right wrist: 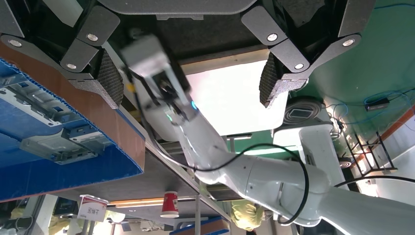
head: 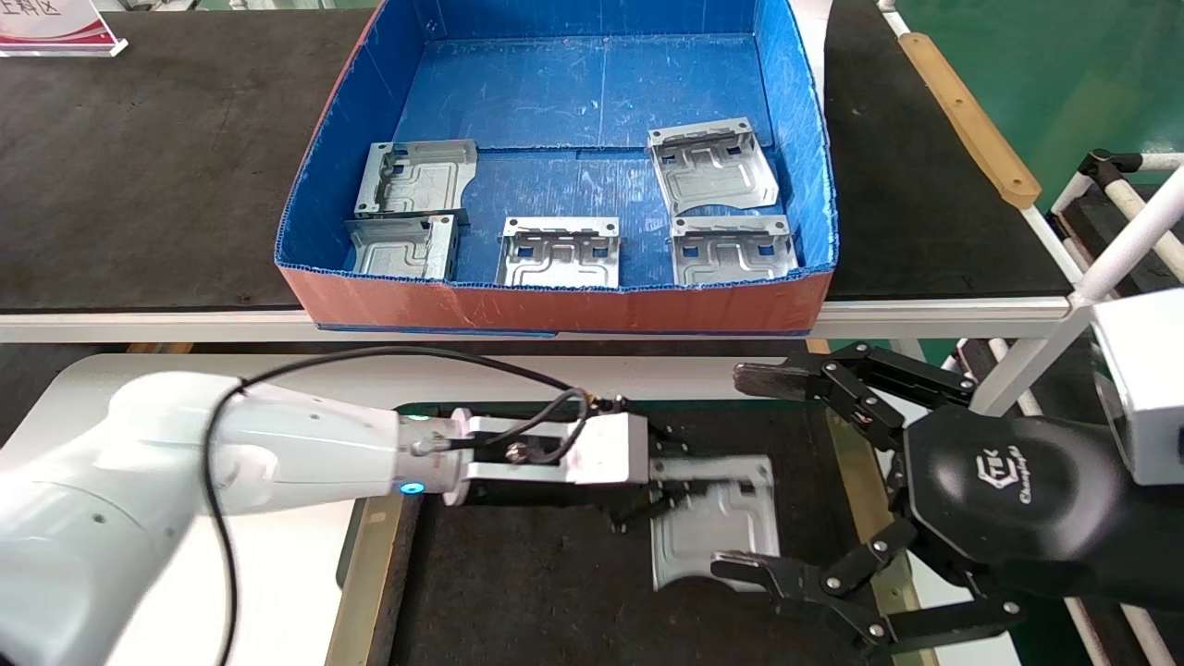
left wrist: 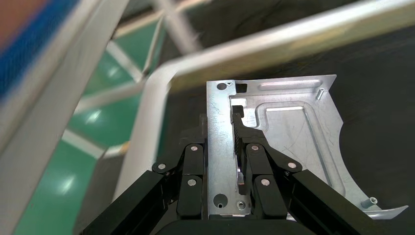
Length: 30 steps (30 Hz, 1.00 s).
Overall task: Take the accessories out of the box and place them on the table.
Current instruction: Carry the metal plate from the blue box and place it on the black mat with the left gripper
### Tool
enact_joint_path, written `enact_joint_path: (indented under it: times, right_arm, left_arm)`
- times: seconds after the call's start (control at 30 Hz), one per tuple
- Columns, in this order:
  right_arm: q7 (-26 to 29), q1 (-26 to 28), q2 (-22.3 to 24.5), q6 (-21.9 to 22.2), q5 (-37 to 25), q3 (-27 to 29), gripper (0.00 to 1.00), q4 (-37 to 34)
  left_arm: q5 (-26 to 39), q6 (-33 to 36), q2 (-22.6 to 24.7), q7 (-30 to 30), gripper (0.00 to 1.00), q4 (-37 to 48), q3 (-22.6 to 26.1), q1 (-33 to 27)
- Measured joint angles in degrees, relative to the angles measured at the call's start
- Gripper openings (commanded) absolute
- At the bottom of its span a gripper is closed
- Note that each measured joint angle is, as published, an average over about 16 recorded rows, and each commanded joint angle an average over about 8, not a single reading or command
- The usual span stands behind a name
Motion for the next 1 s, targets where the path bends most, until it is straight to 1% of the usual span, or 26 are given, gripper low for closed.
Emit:
enact_joint_path:
  times: [0.13,0.27,0.43,0.67,1.0]
  right_arm:
    - [0.00,0.00,0.00,0.00,0.00,0.00,1.00,0.00]
    - [0.00,0.00,0.00,0.00,0.00,0.00,1.00,0.00]
    - [0.00,0.00,0.00,0.00,0.00,0.00,1.00,0.00]
    - [0.00,0.00,0.00,0.00,0.00,0.00,1.00,0.00]
    - [0.00,0.00,0.00,0.00,0.00,0.00,1.00,0.00]
  left_arm:
    - [-0.87,-8.03,1.54,0.16,0.00,-2.24,1.29,1.71]
    - [-2.33,-15.78,2.00,-1.02,0.00,-6.59,3.52,3.45]
    - [-4.74,-22.94,2.09,-3.44,0.00,-12.31,7.37,4.98]
    - [-8.53,-28.92,2.09,-6.29,0.00,-18.01,13.39,5.76]
    - [-13.38,-33.81,2.03,-7.85,0.00,-22.55,20.49,5.48]
